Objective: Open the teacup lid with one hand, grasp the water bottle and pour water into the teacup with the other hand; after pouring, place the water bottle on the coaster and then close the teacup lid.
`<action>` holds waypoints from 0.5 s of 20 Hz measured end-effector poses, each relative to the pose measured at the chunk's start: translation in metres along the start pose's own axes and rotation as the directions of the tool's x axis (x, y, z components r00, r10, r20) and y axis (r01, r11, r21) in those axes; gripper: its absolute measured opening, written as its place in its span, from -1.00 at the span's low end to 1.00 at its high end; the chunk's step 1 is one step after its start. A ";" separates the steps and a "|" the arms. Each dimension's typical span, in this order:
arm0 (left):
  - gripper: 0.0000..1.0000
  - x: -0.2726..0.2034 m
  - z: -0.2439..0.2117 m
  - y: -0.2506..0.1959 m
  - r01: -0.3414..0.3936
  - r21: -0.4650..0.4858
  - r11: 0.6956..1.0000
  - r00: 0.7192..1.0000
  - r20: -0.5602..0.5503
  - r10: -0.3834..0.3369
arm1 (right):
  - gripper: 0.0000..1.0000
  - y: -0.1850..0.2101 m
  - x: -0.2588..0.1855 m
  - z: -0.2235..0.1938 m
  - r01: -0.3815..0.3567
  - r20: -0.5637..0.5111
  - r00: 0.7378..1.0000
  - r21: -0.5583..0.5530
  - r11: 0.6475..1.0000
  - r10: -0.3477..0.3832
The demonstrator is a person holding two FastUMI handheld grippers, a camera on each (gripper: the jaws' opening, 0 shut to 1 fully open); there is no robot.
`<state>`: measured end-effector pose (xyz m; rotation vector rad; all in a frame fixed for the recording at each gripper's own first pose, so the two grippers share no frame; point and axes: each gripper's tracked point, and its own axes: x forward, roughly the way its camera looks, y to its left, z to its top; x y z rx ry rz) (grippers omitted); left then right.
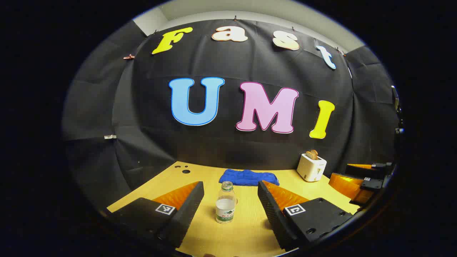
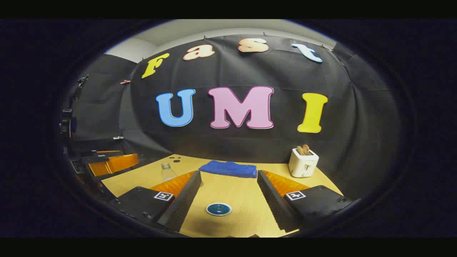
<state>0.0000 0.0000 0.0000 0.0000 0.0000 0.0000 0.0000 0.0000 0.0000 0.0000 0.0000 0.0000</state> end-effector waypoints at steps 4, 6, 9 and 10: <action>0.92 0.006 -0.003 0.006 -0.003 0.010 1.000 1.000 -0.021 0.003 | 0.96 0.005 0.010 -0.008 -0.024 -0.031 0.999 0.014 1.000 0.025; 0.92 0.008 -0.003 0.008 -0.014 0.018 1.000 1.000 -0.019 0.014 | 0.96 0.007 0.012 -0.016 -0.029 -0.047 0.998 0.024 0.999 0.030; 0.91 0.006 -0.007 0.009 -0.022 0.032 0.999 0.999 -0.029 0.023 | 0.96 0.009 0.014 -0.030 -0.043 -0.080 0.996 0.039 0.998 0.046; 0.92 0.004 -0.007 0.009 -0.021 0.039 0.999 0.999 -0.028 0.023 | 0.95 0.009 0.015 -0.030 -0.045 -0.081 0.996 0.041 0.998 0.048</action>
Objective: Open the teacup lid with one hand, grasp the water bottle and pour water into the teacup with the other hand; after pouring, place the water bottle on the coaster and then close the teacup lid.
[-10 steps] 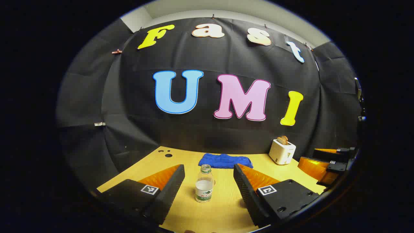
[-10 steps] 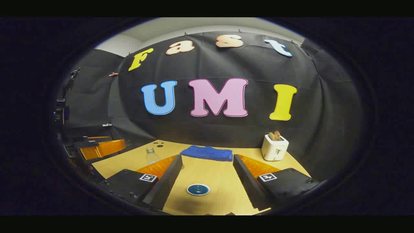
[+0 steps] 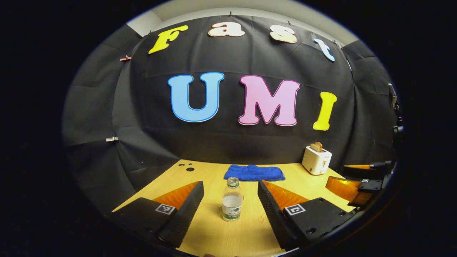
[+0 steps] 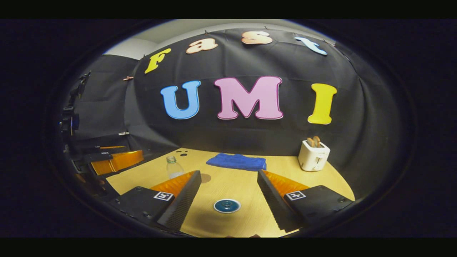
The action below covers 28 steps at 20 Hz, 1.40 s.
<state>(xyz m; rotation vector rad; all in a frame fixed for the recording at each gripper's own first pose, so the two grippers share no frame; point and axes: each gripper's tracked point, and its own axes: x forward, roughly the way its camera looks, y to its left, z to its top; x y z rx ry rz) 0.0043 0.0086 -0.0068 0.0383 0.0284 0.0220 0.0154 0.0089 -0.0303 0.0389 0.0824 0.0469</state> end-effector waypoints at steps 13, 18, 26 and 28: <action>0.91 0.013 -0.043 -0.002 0.003 0.020 1.000 0.997 -0.075 -0.001 | 0.94 0.001 0.034 -0.051 -0.023 -0.078 0.997 -0.009 1.000 0.022; 0.91 0.027 -0.080 -0.005 0.045 0.009 0.999 0.990 -0.134 -0.044 | 0.96 -0.005 0.064 -0.093 -0.012 -0.096 0.995 -0.002 1.000 0.012; 0.92 0.060 -0.135 -0.003 0.057 0.033 0.998 0.984 -0.168 -0.051 | 0.95 -0.009 0.094 -0.155 -0.011 -0.093 0.996 -0.025 1.000 0.009; 0.92 0.064 -0.146 -0.003 0.060 0.030 0.998 0.983 -0.175 -0.054 | 0.96 -0.006 0.094 -0.166 -0.022 -0.094 0.995 -0.023 0.999 0.019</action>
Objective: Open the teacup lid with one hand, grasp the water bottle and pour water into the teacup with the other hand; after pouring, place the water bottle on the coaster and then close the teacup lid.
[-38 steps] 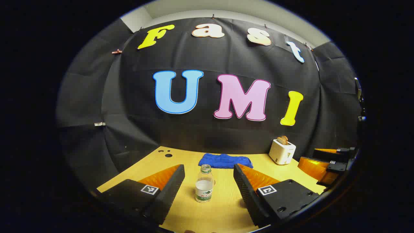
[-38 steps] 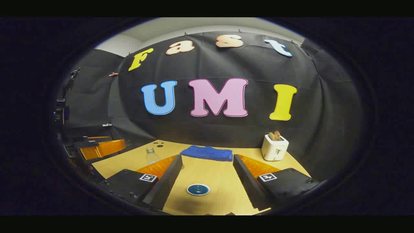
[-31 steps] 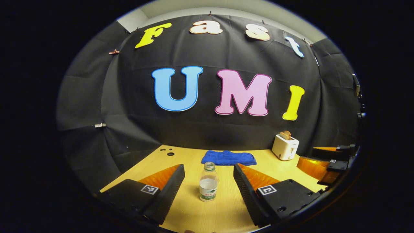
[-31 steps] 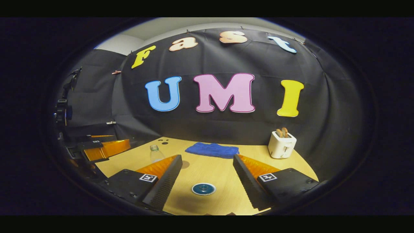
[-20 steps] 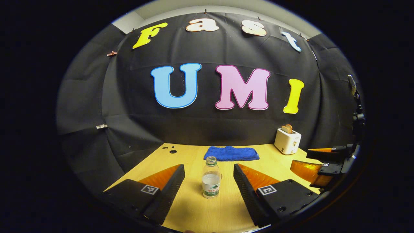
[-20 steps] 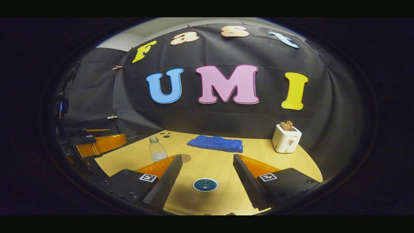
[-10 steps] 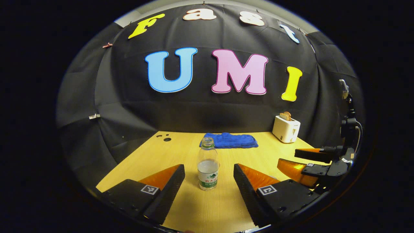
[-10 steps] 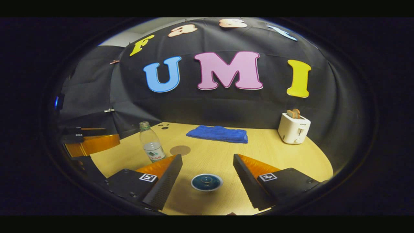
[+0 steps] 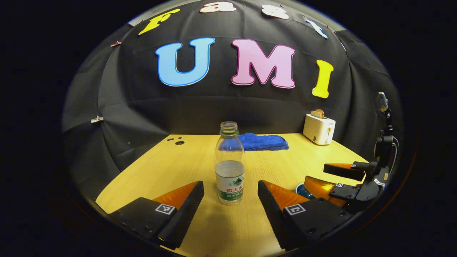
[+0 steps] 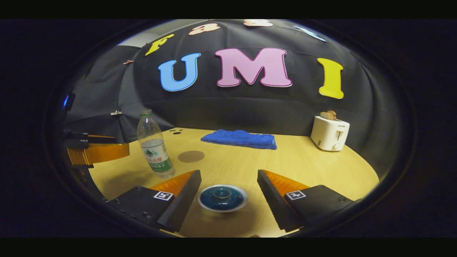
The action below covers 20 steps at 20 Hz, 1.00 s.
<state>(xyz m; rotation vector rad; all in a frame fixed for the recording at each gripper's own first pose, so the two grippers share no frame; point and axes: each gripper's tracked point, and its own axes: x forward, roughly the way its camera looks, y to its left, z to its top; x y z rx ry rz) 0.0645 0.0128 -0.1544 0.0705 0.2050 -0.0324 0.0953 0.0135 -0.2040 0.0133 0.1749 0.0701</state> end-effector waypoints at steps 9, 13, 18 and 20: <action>0.92 -0.003 -0.031 -0.002 0.005 0.004 1.000 0.998 -0.058 -0.005 | 0.58 0.005 0.013 -0.022 -0.009 -0.018 1.000 0.037 0.999 0.009; 0.91 0.001 -0.036 0.001 0.000 0.026 1.000 0.997 -0.071 0.002 | 0.16 0.008 0.013 -0.025 -0.018 -0.036 0.999 0.003 1.000 0.018; 0.91 0.005 -0.041 0.001 0.004 0.025 1.000 0.996 -0.084 -0.002 | -0.24 0.007 0.019 -0.024 -0.017 -0.067 0.998 0.027 1.000 0.018; 0.92 0.004 -0.042 0.001 0.002 0.011 1.000 0.996 -0.086 -0.001 | -0.31 0.008 0.019 -0.024 -0.025 -0.081 0.996 0.025 0.999 0.027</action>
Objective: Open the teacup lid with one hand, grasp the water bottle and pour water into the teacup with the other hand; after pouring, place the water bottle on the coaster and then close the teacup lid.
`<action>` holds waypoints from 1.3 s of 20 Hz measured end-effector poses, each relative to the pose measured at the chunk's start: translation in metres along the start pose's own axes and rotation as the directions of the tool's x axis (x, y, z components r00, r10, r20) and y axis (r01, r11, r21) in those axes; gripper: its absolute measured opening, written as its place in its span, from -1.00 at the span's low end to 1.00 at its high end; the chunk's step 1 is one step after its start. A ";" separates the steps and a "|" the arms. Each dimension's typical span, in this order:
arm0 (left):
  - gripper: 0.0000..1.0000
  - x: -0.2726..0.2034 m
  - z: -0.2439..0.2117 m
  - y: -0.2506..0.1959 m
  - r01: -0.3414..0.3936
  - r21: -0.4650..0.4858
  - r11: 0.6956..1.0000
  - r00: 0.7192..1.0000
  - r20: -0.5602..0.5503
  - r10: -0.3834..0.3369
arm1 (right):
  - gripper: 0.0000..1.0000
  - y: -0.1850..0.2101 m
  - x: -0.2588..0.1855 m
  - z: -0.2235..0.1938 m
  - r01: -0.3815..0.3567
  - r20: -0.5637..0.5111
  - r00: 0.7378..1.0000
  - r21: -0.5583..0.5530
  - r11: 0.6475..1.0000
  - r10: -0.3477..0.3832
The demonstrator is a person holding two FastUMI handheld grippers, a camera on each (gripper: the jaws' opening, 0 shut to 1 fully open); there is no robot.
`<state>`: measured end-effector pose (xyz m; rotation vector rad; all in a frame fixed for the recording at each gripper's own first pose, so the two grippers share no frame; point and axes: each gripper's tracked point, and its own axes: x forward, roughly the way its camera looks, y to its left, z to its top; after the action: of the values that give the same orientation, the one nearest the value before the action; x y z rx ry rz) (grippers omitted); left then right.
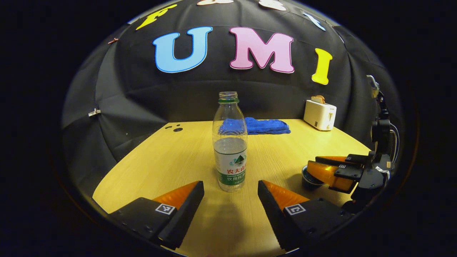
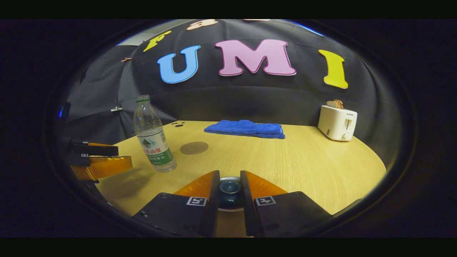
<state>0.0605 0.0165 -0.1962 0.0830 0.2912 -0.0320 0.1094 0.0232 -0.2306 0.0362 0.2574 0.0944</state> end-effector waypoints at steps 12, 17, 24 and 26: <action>0.92 0.020 0.006 0.002 0.012 0.025 1.000 1.000 0.021 -0.013 | -0.46 -0.007 0.002 0.033 -0.010 -0.014 1.000 0.012 1.000 0.010; 0.91 0.049 0.020 0.005 0.000 -0.013 1.000 0.998 0.056 0.001 | -0.46 -0.020 -0.009 0.062 -0.003 0.025 1.000 -0.003 1.000 0.003; 0.90 0.099 0.026 0.002 0.002 0.015 1.000 0.996 0.091 -0.003 | -0.46 -0.046 -0.031 0.051 0.059 0.035 0.998 0.000 0.998 -0.059; 0.90 0.111 0.028 0.005 -0.010 0.005 1.000 0.995 0.102 0.010 | -0.46 -0.048 -0.033 0.047 0.074 0.049 0.996 0.017 0.997 -0.075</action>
<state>0.1747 0.0169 -0.2008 0.0883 0.1889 -0.0272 0.0935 -0.0288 -0.1791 0.0444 0.2092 0.0174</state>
